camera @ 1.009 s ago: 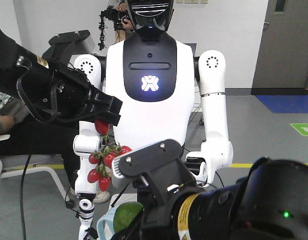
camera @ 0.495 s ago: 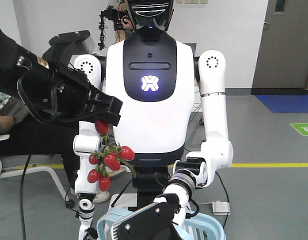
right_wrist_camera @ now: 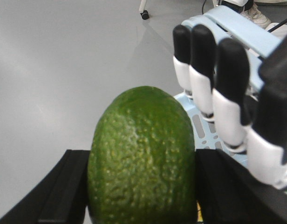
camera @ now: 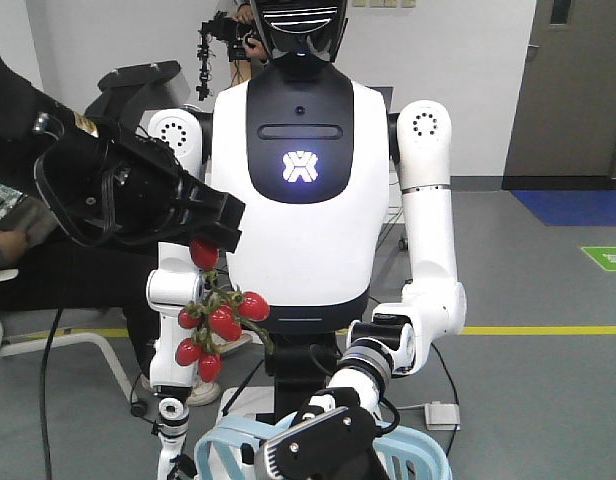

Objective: Pick snacks and fruit into basket
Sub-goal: 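Lower the lime into the basket and open the right gripper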

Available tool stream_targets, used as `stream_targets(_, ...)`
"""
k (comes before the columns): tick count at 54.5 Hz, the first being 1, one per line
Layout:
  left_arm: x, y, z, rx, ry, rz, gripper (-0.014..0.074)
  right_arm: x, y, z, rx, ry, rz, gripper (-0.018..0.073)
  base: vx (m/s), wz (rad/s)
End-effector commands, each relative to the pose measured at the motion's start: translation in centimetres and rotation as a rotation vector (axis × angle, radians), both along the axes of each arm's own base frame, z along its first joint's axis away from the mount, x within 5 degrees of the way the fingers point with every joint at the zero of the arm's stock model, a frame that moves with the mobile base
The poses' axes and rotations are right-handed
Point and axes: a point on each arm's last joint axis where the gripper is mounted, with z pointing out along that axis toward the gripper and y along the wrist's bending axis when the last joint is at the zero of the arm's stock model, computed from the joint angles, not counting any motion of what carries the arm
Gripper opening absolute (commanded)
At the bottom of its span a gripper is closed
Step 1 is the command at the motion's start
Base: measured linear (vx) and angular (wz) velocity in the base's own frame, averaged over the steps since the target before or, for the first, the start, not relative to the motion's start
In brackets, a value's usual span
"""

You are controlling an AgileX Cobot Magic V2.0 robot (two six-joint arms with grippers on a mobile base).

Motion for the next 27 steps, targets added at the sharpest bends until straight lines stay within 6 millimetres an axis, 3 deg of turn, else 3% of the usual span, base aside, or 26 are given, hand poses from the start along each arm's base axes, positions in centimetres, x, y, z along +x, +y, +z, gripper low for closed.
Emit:
stream_targets(1, -1.5, 0.5, 3.1, -0.086, -0.119, 0.011, 0.0002, 0.7, 0.2, 1.1, 0.036, -0.052, 0.001, -0.0008, 0.0, 0.0)
stream_targets(11, -1.5, 0.5, 3.1, -0.086, -0.119, 0.011, 0.0002, 1.1, 0.6, -0.8, -0.03, 0.0, -0.003, -0.0008, 0.0, 0.0)
stream_targets(27, -1.5, 0.5, 3.1, -0.086, -0.119, 0.011, 0.0002, 1.2, 0.6, -1.3, -0.056, -0.001, 0.006, -0.0008, 0.0, 0.0)
